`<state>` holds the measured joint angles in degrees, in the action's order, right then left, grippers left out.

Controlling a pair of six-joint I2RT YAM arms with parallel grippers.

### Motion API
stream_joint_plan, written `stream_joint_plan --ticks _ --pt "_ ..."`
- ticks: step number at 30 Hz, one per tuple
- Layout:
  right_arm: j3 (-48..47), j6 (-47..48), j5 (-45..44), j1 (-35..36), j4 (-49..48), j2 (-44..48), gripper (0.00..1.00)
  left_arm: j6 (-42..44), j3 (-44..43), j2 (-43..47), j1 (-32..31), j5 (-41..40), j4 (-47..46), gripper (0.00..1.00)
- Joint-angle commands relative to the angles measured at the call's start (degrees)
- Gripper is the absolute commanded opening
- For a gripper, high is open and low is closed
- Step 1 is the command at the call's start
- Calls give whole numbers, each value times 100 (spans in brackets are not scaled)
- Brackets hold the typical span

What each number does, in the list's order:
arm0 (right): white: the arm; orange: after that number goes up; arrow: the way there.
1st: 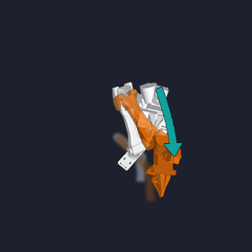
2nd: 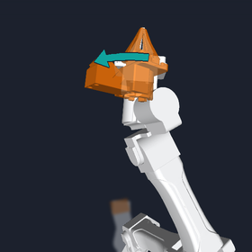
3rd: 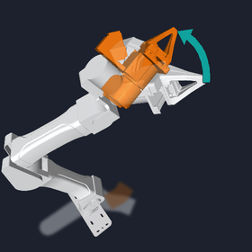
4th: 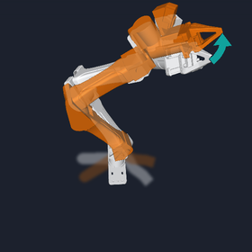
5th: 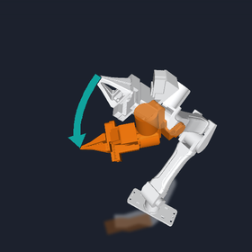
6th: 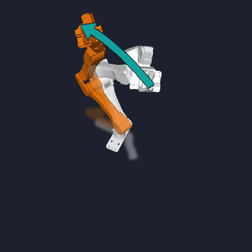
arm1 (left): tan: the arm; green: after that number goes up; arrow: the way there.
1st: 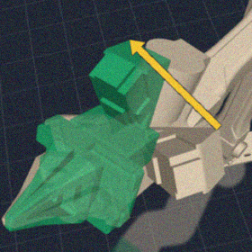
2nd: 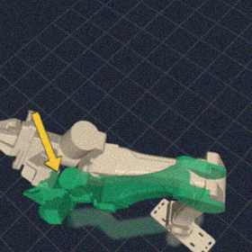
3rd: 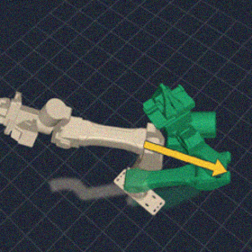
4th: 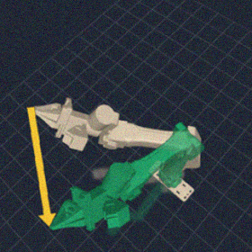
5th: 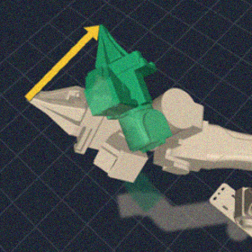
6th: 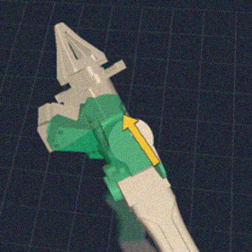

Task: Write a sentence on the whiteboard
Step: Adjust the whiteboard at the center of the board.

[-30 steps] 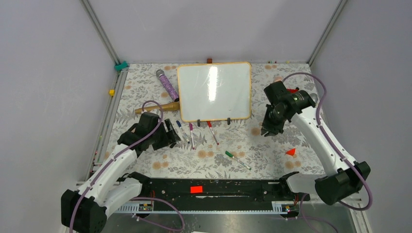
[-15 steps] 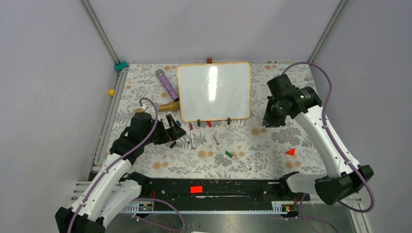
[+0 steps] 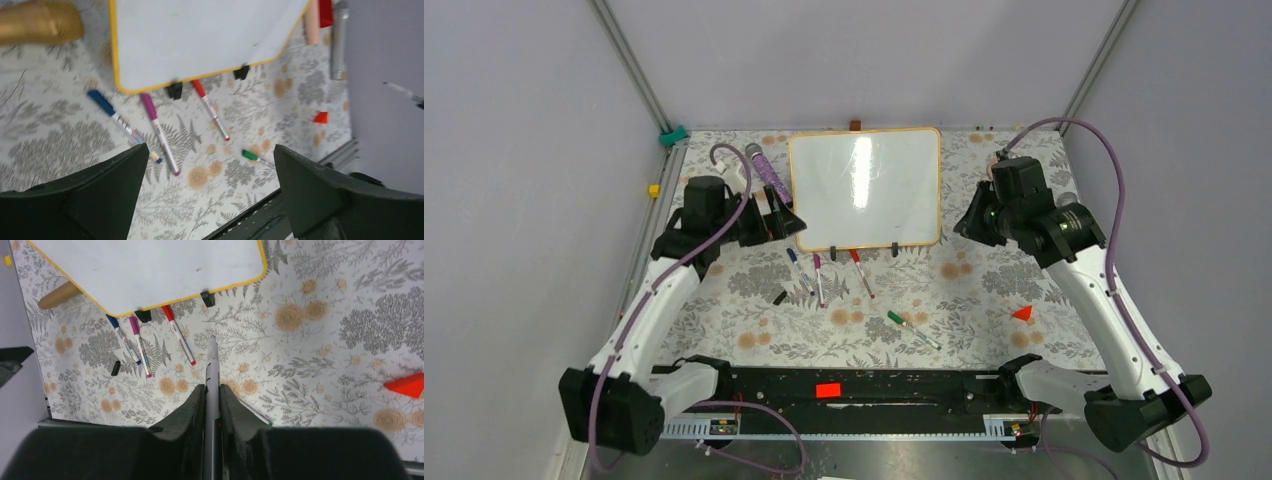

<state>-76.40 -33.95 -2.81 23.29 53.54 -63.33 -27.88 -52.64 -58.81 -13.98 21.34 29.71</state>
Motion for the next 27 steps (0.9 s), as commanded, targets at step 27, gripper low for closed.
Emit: stream_joint_plan --ticks 27 --pt "-4887 712 -507 1460 -962 -4318 0 -623 -1090 -3694 1546 2775 -5604 82"
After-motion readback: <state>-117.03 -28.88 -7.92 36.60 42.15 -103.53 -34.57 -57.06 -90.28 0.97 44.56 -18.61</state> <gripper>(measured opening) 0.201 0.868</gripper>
